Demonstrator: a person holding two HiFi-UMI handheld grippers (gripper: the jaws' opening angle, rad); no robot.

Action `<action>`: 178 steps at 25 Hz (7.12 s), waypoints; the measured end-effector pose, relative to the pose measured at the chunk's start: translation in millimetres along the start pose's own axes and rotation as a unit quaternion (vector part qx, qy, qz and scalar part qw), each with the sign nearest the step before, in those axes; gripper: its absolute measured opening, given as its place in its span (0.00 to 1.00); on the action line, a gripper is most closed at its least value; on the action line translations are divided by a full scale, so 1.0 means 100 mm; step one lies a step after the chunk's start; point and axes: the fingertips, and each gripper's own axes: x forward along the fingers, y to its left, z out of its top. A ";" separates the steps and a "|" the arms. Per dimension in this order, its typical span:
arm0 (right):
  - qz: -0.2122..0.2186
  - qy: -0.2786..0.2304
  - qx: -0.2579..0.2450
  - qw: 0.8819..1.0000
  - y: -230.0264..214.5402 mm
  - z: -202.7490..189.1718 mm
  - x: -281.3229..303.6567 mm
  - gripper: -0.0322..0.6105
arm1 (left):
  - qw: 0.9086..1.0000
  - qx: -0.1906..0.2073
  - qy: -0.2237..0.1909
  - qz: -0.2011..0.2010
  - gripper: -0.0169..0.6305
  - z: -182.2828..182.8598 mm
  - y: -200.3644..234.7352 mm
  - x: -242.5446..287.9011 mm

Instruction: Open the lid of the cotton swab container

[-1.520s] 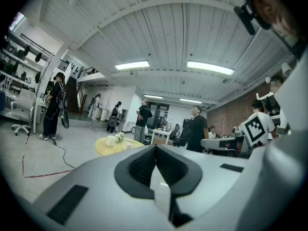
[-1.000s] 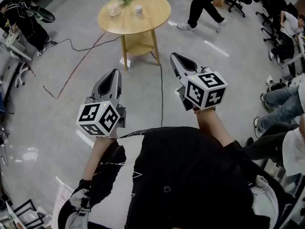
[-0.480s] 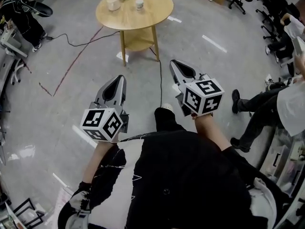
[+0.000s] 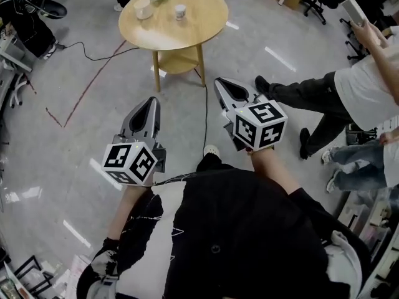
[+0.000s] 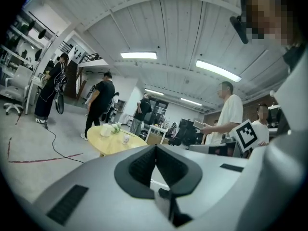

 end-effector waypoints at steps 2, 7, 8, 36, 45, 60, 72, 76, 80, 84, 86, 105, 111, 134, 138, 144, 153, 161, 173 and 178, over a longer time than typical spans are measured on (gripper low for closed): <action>0.008 0.001 -0.002 1.000 -0.12 0.08 0.08 0.06 | 1.000 0.005 0.003 -0.003 0.04 0.02 -0.04 0.17; 0.024 -0.005 -0.008 1.000 -0.41 0.28 0.29 0.06 | 1.000 0.007 -0.004 0.004 0.04 0.13 -0.06 0.54; 0.028 -0.007 -0.008 1.000 -0.46 0.31 0.33 0.06 | 1.000 0.007 -0.005 0.007 0.04 0.15 -0.07 0.60; 0.080 0.015 0.024 0.996 -1.36 0.27 0.86 0.06 | 0.997 -0.012 -0.002 0.074 0.04 -0.02 0.00 1.43; 0.063 0.025 0.037 0.997 -1.44 0.20 1.14 0.06 | 0.998 -0.024 0.008 0.057 0.04 -0.08 0.27 1.66; 0.021 -0.001 0.044 0.999 -1.71 0.84 1.86 0.06 | 1.000 -0.017 0.001 0.000 0.04 0.63 0.79 2.54; -0.032 -0.023 0.059 0.997 -1.89 1.27 2.61 0.06 | 0.998 -0.005 0.014 -0.057 0.04 1.15 1.42 3.28; -0.053 -0.022 0.070 0.996 -1.97 1.28 2.81 0.06 | 0.997 -0.003 0.029 -0.069 0.04 1.18 1.65 3.51; -0.077 -0.015 0.085 0.993 -2.10 1.21 2.93 0.06 | 0.995 -0.006 0.052 -0.080 0.04 1.06 1.83 3.76; -0.102 -0.005 0.094 0.990 -2.27 1.11 3.02 0.06 | 0.993 0.002 0.084 -0.081 0.04 0.78 2.05 4.06; -0.117 0.002 0.099 0.988 -2.36 1.07 3.00 0.06 | 0.991 -0.002 0.105 -0.083 0.04 0.63 2.12 4.17; -0.204 0.044 0.136 0.969 -2.92 0.83 2.85 0.06 | 0.956 0.000 0.271 -0.115 0.41 -0.51 2.39 4.78; -0.215 0.051 0.148 0.964 -2.94 0.72 2.84 0.06 | 0.950 0.019 0.287 -0.122 0.46 -0.65 2.42 4.88; -0.245 0.076 0.163 0.953 -3.04 0.52 2.67 0.06 | 0.938 0.140 0.288 -0.128 0.50 -0.94 2.42 5.32; -0.247 0.076 0.165 0.952 -3.06 0.50 2.66 0.06 | 0.939 0.147 0.289 -0.118 0.49 -0.95 2.45 5.34; -0.244 0.072 0.164 0.953 -3.07 0.50 2.65 0.06 | 0.941 0.150 0.283 -0.109 0.44 -0.94 2.47 5.34; -0.239 0.069 0.159 0.955 -3.03 0.55 2.62 0.06 | 0.945 0.134 0.278 -0.109 0.43 -0.88 2.47 5.30; -0.202 0.039 0.142 0.968 -2.92 0.76 2.72 0.06 | 0.954 0.118 0.248 -0.122 0.43 -0.51 2.28 5.19; -0.104 0.020 0.104 0.989 -2.46 1.06 3.36 0.18 | 0.963 0.118 0.201 -0.137 0.43 0.15 2.30 4.86; -0.057 0.016 0.084 0.995 -2.19 1.19 3.61 0.19 | 0.960 0.133 0.208 -0.136 0.43 0.25 2.40 4.66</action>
